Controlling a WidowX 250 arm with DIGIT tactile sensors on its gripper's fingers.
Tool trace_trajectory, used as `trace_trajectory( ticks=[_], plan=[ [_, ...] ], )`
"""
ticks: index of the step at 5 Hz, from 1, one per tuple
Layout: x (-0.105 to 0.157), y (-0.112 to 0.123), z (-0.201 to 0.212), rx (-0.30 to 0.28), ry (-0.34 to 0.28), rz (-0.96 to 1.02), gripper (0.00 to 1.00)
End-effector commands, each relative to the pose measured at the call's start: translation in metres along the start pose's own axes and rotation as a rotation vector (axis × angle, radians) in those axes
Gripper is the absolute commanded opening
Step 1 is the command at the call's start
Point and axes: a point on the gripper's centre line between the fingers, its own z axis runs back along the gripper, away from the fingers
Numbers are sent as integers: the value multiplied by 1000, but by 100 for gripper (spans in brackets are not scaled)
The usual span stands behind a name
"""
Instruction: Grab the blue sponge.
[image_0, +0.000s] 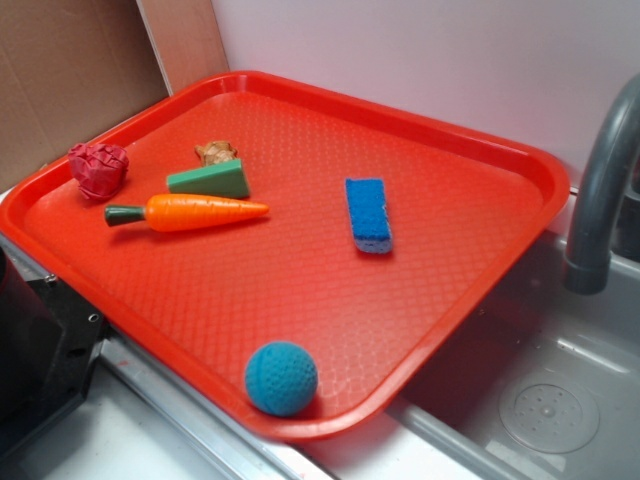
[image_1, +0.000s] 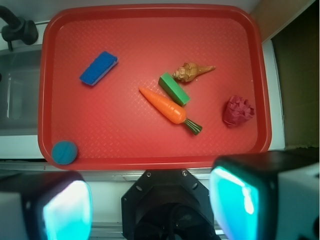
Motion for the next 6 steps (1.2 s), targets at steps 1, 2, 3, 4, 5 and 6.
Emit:
trace_trajectory(
  ticks=[1, 2, 3, 4, 5, 6],
  plan=[
    [0, 0, 0, 0, 0, 0, 100],
    [35, -20, -36, 43, -5, 58, 100],
    [80, -40, -78, -17, 26, 206, 100],
    [98, -46, -103, 33, 19, 339, 100],
    [116, -51, -141, 12, 26, 466, 100],
    [122, -48, -175, 43, 88, 500, 100]
  ],
)
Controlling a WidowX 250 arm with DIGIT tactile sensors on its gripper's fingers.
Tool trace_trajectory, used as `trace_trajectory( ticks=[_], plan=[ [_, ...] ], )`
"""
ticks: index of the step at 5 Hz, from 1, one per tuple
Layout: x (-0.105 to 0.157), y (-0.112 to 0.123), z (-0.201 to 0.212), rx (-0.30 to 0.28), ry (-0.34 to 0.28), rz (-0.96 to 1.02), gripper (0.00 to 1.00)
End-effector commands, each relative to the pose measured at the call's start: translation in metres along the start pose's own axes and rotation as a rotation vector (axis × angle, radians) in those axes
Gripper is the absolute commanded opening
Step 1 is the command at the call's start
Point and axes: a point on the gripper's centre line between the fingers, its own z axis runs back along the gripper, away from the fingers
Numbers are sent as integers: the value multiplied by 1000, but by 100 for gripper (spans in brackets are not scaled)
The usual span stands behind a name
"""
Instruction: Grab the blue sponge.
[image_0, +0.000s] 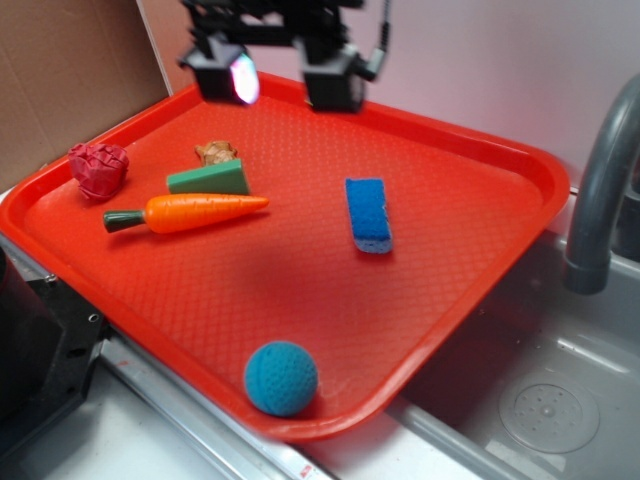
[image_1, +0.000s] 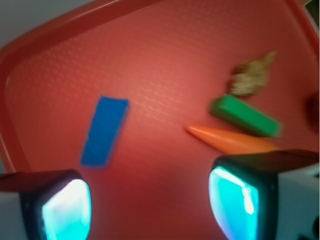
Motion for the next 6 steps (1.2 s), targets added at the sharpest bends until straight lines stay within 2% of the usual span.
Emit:
trace_trajectory(
  ticks=[1, 2, 3, 4, 5, 6],
  plan=[
    [20, -4, -54, -14, 37, 60, 100],
    [22, -10, -75, 6, 64, 72, 100],
    [17, -16, -87, 33, 104, 68, 79],
    [11, -12, -82, 47, 108, 66, 0],
    [10, -3, -55, 50, 54, -61, 0],
    [2, 2, -7, 47, -72, -309, 0]
  ],
)
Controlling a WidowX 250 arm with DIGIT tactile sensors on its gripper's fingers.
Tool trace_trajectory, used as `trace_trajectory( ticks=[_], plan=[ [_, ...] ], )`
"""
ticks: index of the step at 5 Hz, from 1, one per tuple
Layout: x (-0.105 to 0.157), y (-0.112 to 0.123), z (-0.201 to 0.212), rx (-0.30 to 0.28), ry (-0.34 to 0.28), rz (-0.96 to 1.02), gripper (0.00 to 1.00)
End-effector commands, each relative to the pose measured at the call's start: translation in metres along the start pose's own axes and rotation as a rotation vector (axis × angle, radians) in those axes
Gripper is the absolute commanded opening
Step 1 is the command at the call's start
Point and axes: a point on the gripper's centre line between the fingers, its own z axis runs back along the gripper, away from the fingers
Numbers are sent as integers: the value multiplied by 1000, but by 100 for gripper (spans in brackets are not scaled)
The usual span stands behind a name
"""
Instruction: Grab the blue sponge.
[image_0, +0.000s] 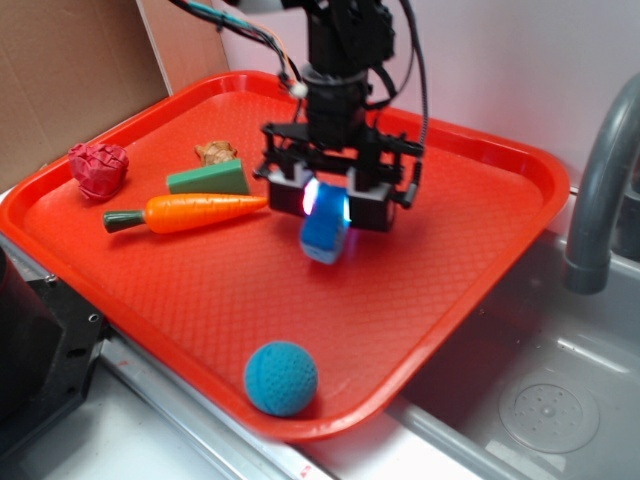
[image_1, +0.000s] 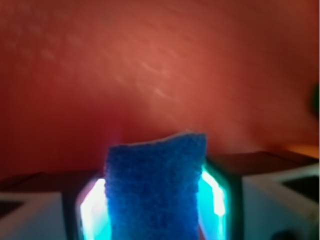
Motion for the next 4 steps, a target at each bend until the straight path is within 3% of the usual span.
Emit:
trace_trajectory(
  ticks=[1, 3, 4],
  plan=[
    [-25, 25, 104, -74, -231, -453, 0],
    [-60, 79, 166, -13, -155, -423, 0],
    [-63, 115, 166, -50, -138, -325, 0]
  ],
)
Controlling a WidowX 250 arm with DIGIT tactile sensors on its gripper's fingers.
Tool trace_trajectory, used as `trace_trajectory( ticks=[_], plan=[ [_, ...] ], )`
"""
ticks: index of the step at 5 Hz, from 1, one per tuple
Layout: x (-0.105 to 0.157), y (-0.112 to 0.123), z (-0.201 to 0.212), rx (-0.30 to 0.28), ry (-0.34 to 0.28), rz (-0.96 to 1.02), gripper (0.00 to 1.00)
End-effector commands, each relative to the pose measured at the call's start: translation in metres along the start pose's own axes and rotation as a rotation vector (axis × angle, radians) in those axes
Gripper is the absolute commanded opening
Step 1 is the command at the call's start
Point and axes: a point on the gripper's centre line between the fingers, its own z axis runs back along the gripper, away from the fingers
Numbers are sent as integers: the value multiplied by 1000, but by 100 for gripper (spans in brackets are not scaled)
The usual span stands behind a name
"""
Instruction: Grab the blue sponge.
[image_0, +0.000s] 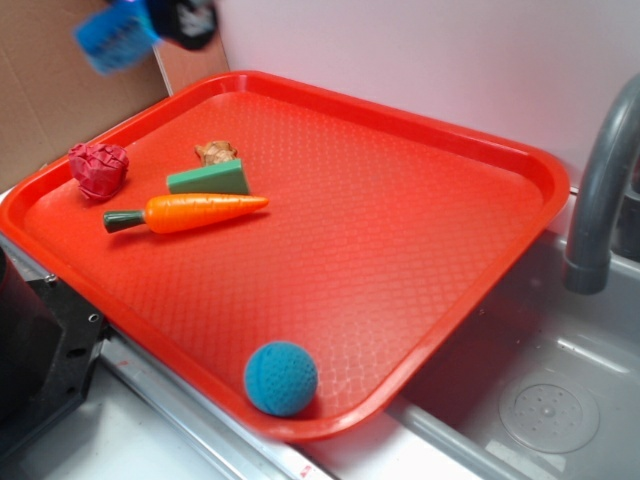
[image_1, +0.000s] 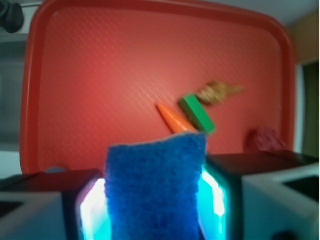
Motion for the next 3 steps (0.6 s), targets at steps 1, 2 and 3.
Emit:
trace_trajectory(
  ticks=[1, 2, 3],
  plan=[
    [-19, 64, 20, -10, -77, 183, 0],
    [-20, 73, 26, 16, -114, 208, 0],
    [-17, 73, 24, 21, -108, 208, 0]
  ],
)
